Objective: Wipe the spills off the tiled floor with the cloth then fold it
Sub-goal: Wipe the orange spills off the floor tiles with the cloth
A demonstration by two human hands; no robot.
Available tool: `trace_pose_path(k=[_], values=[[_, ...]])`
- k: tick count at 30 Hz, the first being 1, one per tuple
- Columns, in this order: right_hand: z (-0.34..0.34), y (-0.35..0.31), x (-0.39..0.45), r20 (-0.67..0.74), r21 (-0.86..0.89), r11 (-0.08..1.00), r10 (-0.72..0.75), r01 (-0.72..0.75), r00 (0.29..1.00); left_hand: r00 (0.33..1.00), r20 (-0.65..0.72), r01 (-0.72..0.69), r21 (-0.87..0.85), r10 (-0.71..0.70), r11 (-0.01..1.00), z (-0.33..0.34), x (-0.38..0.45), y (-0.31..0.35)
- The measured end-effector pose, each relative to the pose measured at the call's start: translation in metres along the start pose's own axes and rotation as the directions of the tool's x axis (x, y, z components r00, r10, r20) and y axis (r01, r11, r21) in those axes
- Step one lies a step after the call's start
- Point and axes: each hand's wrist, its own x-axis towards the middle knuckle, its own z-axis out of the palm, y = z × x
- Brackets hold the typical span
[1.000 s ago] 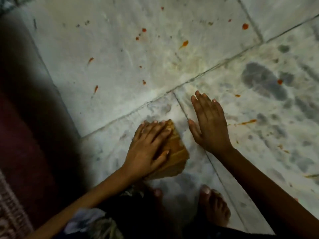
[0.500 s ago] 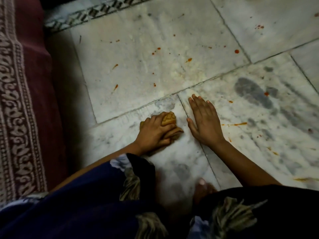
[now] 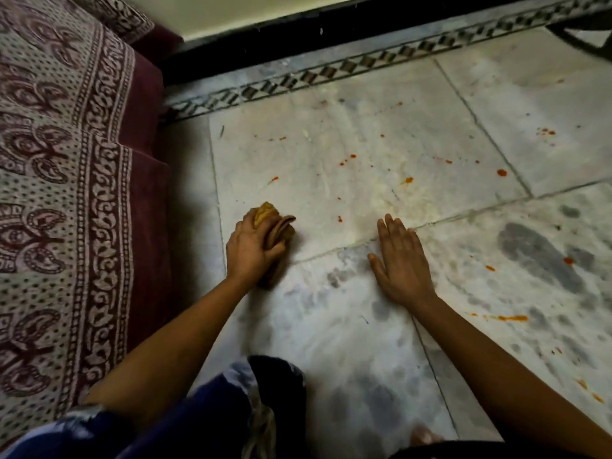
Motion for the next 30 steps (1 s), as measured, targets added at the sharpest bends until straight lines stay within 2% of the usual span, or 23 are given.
trace_pose_path(k=[6, 8, 12, 15, 18, 20, 22, 26, 27, 30], values=[[0.027, 0.004, 0.018, 0.019, -0.017, 0.996, 0.089, -0.089, 0.996, 0.986, -0.066, 0.155, 0.0, -0.154, 0.988, 0.016, 0.037, -0.01], [0.033, 0.004, 0.018, 0.025, -0.03, 0.991, 0.131, -0.131, 0.991, 0.993, -0.058, 0.107, 0.067, -0.103, 0.992, 0.024, 0.045, -0.004], [0.033, 0.002, 0.018, 0.04, -0.04, 0.989, 0.142, -0.14, 0.989, 0.995, 0.084, -0.055, 0.124, 0.045, 0.991, 0.043, 0.068, 0.011], [0.03, 0.001, 0.017, 0.045, -0.051, 0.987, 0.156, -0.154, 0.987, 0.961, 0.148, -0.25, 0.091, 0.235, 0.964, 0.048, 0.053, 0.019], [0.027, 0.0, 0.02, 0.078, -0.049, 0.986, 0.165, -0.161, 0.983, 0.911, 0.125, -0.398, 0.016, 0.393, 0.917, 0.041, 0.025, -0.013], [0.029, 0.0, 0.019, 0.106, -0.057, 0.983, 0.178, -0.173, 0.978, 0.917, 0.061, -0.395, 0.02, 0.394, 0.918, 0.032, 0.026, -0.039], [0.03, 0.002, 0.02, 0.098, -0.072, 0.982, 0.183, -0.176, 0.978, 0.933, 0.055, -0.359, 0.047, 0.356, 0.932, 0.026, 0.046, -0.046], [0.021, 0.007, 0.022, 0.164, -0.107, 0.984, 0.158, -0.142, 0.974, 0.959, 0.099, -0.273, 0.068, 0.266, 0.959, 0.033, 0.084, -0.001], [0.019, 0.006, 0.023, 0.179, -0.126, 0.981, 0.168, -0.147, 0.969, 0.952, 0.127, -0.289, 0.071, 0.279, 0.955, 0.038, 0.085, 0.009], [0.018, 0.009, 0.026, 0.074, -0.137, 0.972, 0.204, -0.193, 0.976, 0.883, 0.194, -0.448, 0.074, 0.428, 0.891, 0.05, 0.064, 0.019]])
